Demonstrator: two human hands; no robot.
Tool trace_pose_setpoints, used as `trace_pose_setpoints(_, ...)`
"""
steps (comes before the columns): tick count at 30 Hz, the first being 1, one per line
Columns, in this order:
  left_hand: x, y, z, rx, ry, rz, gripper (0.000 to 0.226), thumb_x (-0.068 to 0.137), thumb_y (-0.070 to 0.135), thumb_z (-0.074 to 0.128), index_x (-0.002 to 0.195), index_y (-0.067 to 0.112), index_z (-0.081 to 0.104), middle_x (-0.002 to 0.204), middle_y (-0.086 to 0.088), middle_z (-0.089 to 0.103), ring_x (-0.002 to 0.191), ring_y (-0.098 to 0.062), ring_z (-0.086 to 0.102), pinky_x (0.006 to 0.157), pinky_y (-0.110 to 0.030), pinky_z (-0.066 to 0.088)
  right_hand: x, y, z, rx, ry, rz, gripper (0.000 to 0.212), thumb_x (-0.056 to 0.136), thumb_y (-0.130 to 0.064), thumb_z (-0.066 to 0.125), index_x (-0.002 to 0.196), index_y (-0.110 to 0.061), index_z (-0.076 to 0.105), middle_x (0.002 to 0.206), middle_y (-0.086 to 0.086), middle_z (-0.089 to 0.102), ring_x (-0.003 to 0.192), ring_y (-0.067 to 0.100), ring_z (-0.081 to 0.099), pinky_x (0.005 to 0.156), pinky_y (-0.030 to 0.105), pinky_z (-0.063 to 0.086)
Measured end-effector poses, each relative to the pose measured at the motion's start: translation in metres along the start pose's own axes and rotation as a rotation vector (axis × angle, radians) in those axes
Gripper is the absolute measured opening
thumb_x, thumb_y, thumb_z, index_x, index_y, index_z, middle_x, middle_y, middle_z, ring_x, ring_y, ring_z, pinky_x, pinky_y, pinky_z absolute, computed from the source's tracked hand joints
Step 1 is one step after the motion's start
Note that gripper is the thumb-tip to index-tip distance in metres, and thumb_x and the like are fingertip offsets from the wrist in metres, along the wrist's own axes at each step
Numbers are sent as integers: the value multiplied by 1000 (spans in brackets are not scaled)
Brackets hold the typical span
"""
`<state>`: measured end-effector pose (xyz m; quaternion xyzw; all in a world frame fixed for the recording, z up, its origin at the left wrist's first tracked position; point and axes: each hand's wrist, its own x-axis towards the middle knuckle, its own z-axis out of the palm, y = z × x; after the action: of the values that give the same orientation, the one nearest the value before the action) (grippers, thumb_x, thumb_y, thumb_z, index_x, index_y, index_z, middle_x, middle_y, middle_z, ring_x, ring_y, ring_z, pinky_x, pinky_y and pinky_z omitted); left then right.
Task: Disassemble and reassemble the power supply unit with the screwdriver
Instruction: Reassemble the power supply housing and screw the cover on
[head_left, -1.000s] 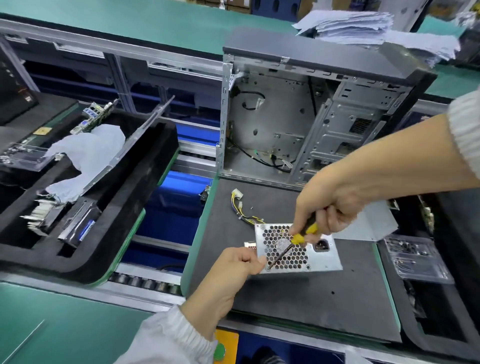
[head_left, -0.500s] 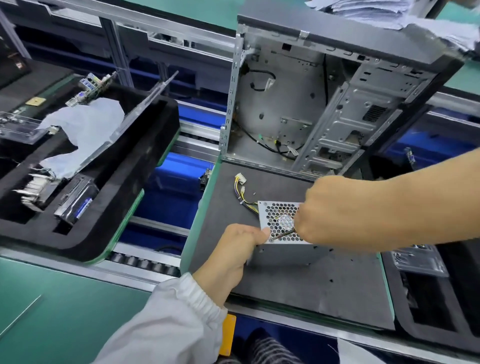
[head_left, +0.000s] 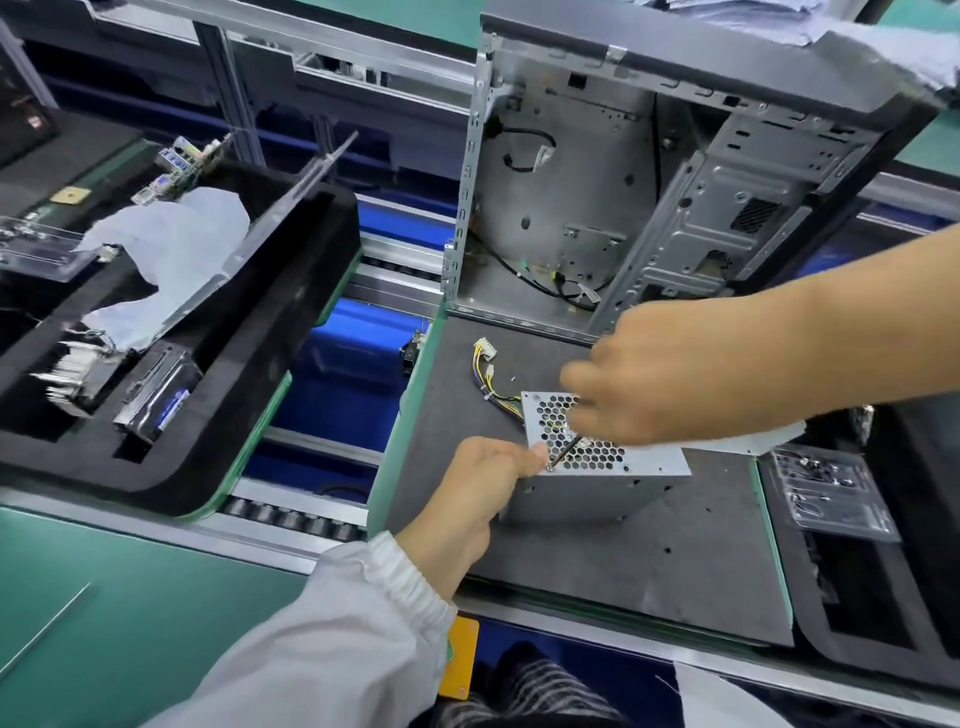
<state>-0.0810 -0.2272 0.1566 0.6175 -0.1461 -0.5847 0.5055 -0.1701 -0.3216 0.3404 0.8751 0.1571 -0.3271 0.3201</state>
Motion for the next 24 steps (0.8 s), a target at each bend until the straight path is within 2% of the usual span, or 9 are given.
trace_pose_setpoints(3,1,0,1,3,-5,-1,22,89,17,71,96,-4,73,106,-12,72,106,-20,62,89,-24,42,-5,-13,-25,-258,-153,-144,16,56,-2,57,67,-13,57,57,-1,46,38,15,32,39,21,12)
trace_pose_setpoints(5,2,0,2,-11,11,-3,23,89,17,70,96,-5,72,106,-14,72,106,-23,62,94,-28,42,1,-29,-28,-144,-267,-218,18,58,7,44,65,-9,49,62,3,48,43,14,26,40,22,13)
trace_pose_setpoints(9,2,-2,5,-14,14,1,16,90,14,67,82,1,65,91,-10,64,96,-24,57,86,-28,37,15,-25,-27,653,-315,476,31,84,-7,49,59,-12,32,60,4,41,49,22,39,48,26,35)
trace_pose_setpoints(13,-2,-4,6,-20,4,9,17,91,16,67,83,1,65,89,-9,64,89,-20,55,74,-21,39,23,11,-5,1986,-700,1018,34,95,-18,52,73,7,57,48,6,44,23,7,25,22,14,19)
trace_pose_setpoints(15,-2,-5,4,-7,4,16,24,92,17,67,72,3,63,84,-9,63,78,-17,55,61,-10,41,21,16,1,2192,-796,1048,39,98,-23,47,79,10,57,48,6,42,22,5,23,20,13,17)
trace_pose_setpoints(17,-2,-4,2,19,7,29,31,91,18,68,63,8,61,83,-9,65,69,-8,55,50,-1,37,18,19,0,2065,-809,918,39,97,-29,50,78,5,55,51,7,45,25,6,24,22,14,19)
trace_pose_setpoints(19,-3,-2,1,57,-9,37,24,91,21,68,72,5,67,90,-8,70,75,-4,57,54,-3,36,14,17,-1,1674,-761,720,31,89,-27,64,79,-1,52,56,6,49,33,11,29,29,14,25)
trace_pose_setpoints(22,-4,0,0,102,-6,78,27,91,22,69,88,-4,72,94,-9,70,86,-12,59,64,-10,35,9,8,-2,699,-476,336,20,83,-19,62,95,-6,53,75,4,59,51,19,47,45,26,40)
trace_pose_setpoints(24,-5,1,-1,162,-11,127,31,92,22,67,80,-6,70,81,-10,63,81,-17,55,65,-16,37,7,-1,-1,84,-175,12,15,76,-12,61,90,-11,55,74,3,57,49,19,42,44,29,32)
